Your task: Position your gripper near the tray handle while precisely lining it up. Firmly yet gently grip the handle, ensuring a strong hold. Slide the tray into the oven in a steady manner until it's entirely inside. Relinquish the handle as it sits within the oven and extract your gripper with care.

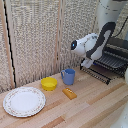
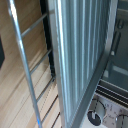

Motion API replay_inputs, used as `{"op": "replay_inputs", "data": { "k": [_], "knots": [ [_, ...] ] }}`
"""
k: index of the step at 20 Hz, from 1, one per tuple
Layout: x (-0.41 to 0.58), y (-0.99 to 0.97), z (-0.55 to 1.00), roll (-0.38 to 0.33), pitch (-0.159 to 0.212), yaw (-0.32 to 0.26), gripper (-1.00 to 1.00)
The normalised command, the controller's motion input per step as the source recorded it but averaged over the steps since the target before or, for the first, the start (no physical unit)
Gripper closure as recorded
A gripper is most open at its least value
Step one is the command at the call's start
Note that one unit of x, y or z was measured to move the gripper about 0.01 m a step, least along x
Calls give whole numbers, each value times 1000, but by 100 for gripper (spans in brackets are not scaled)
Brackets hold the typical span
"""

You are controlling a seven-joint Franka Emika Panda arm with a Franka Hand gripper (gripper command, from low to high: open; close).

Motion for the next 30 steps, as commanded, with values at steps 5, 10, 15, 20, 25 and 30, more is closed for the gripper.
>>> {"op": "replay_inputs", "data": {
  "k": [5,10,15,20,25,30],
  "knots": [
    [-105,-126,0,-127,23,20,100],
    [-160,0,26,-191,2,10,100],
    [-283,0,102,-224,0,0,100],
    [-205,-314,308,-47,6,140,100],
    [-21,-669,608,63,3,105,100],
    [17,-754,732,103,0,-27,100]
  ]
}}
